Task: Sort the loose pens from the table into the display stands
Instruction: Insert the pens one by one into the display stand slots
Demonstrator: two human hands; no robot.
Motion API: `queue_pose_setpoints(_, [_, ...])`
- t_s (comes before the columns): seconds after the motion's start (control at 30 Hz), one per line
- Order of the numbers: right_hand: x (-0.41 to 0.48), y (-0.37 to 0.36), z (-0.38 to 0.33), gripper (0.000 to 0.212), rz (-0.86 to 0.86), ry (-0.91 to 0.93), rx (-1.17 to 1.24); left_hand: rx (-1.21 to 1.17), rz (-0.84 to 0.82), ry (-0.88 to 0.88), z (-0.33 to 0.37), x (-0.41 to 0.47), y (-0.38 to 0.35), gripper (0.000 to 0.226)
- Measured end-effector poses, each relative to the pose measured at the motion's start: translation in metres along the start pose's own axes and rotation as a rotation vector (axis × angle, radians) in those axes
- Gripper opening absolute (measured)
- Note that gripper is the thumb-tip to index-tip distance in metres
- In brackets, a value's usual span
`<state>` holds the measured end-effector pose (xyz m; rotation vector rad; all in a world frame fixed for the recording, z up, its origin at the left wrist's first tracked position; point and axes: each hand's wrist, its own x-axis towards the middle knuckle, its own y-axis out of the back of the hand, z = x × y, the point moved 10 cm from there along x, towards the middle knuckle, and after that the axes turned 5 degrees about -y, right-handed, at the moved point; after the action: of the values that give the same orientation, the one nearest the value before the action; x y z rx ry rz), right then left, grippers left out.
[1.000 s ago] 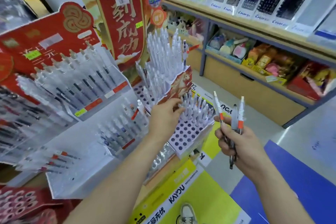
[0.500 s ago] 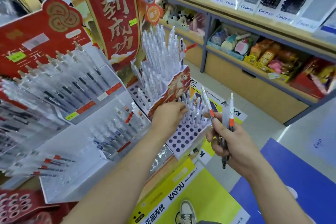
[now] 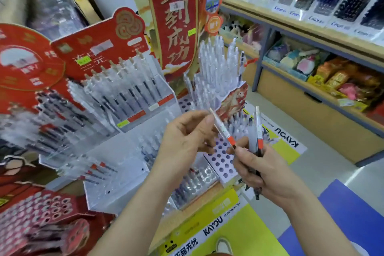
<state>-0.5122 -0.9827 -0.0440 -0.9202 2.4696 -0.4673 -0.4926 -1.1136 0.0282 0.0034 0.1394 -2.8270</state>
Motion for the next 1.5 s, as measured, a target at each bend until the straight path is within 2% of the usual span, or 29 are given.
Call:
queue_pose_setpoints(0.07, [0.005, -0.020, 0.002, 0.037, -0.015, -0.024, -0.066, 0.055, 0.089, -0.056, 0.017, -0.009, 0.029, 0.020])
queue_pose_setpoints(0.17, [0.016, -0.057, 0.007, 0.044, -0.070, -0.036, -0.174, 0.130, 0.159, -0.081, 0.035, -0.025, 0.075, 0.022])
queue_pose_setpoints(0.3, [0.025, -0.102, 0.016, 0.019, -0.103, -0.056, -0.288, 0.200, 0.280, -0.193, 0.067, -0.046, 0.149, 0.014])
queue_pose_setpoints(0.43, [0.033, -0.129, 0.028, 0.019, -0.092, -0.074, -0.383, 0.410, 0.426, -0.311, 0.105, -0.062, 0.223, 0.018])
queue_pose_setpoints(0.6, [0.038, -0.155, 0.041, 0.018, -0.076, -0.100, -0.401, 0.978, 0.338, -0.318, 0.093, -0.054, 0.235, 0.014])
queue_pose_setpoints(0.73, [0.038, -0.164, 0.050, 0.017, -0.058, -0.128, -0.420, 1.198, 0.228, -0.366, 0.075, -0.044, 0.226, 0.009])
queue_pose_setpoints(1.0, [0.040, -0.167, 0.061, 0.016, -0.043, -0.150, -0.429, 1.175, 0.160, -0.298, 0.071, -0.036, 0.229, 0.012])
queue_pose_setpoints(1.13, [0.040, -0.171, 0.063, 0.016, -0.068, -0.159, -0.424, 1.142, 0.160, -0.311, 0.070, -0.035, 0.232, 0.014])
queue_pose_setpoints(1.3, [0.040, -0.172, 0.069, 0.015, -0.078, -0.184, -0.431, 1.179, 0.165, -0.431, 0.074, -0.042, 0.226, 0.012])
queue_pose_setpoints(1.4, [0.040, -0.172, 0.072, 0.015, -0.081, -0.197, -0.413, 1.164, 0.162, -0.422, 0.074, -0.043, 0.229, 0.013])
queue_pose_setpoints(1.5, [0.041, -0.175, 0.074, 0.016, -0.098, -0.203, -0.407, 1.173, 0.087, -0.394, 0.072, -0.041, 0.226, 0.010])
